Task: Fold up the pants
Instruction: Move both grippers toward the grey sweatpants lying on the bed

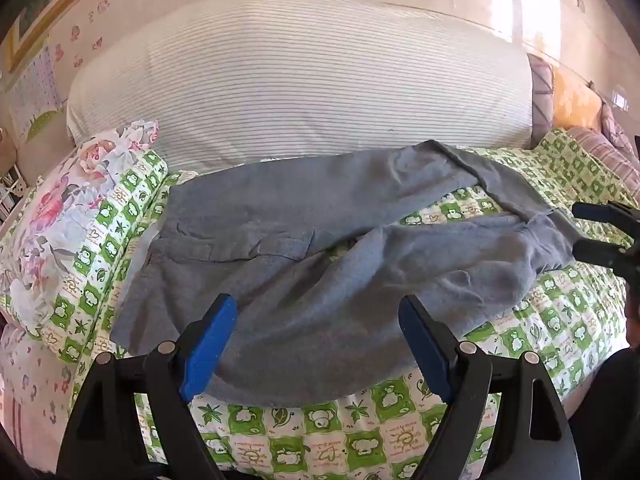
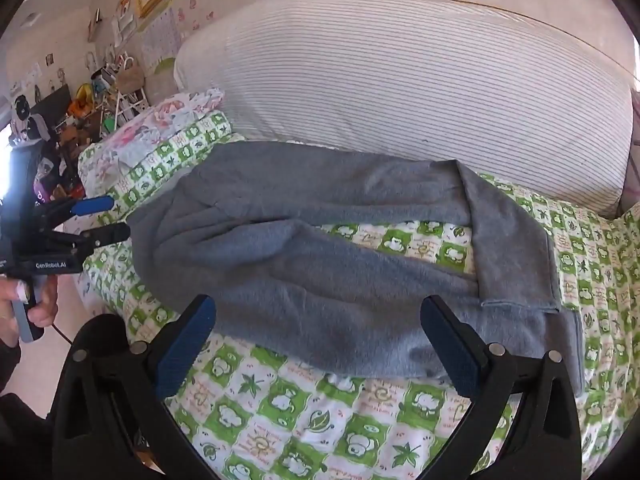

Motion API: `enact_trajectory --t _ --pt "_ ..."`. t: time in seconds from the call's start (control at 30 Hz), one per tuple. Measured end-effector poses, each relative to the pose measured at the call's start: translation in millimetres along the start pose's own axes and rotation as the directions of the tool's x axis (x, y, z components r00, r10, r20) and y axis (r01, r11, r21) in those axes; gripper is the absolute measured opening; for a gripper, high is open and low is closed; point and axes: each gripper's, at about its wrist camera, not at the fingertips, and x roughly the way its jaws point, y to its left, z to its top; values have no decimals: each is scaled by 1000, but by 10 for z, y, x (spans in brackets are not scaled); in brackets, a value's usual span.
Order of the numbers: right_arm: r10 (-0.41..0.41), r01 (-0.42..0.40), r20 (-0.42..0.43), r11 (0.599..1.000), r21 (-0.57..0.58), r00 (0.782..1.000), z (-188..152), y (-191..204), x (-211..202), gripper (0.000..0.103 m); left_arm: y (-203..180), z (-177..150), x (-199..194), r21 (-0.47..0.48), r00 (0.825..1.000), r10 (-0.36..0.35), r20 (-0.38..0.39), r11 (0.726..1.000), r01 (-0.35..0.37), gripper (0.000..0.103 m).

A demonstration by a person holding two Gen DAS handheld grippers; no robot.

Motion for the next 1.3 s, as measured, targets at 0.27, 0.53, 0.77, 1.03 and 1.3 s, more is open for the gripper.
enact_trajectory --t 0.27,0.53,0.77,1.03,1.3 --pt "-9 9 0 1000 -7 1000 13 29 33 102 -12 -1 0 0 1000 2 1 1000 -2 84" --pt "-11 11 -6 1000 -7 1000 11 25 59 102 -82 14 61 2 1000 -2 -5 1000 2 84" --pt "-14 14 -9 1000 -5 1000 -19 18 70 102 -47 -2 64 1 1000 -17 -7 1000 17 84" --pt "-21 21 -18 999 25 1000 -111 -95 38 102 -131 17 138 26 998 -29 -48 999 31 84" --pt "-53 54 -21 994 95 998 -269 -386 -82 102 -344 -19 260 79 993 -57 -105 995 66 84"
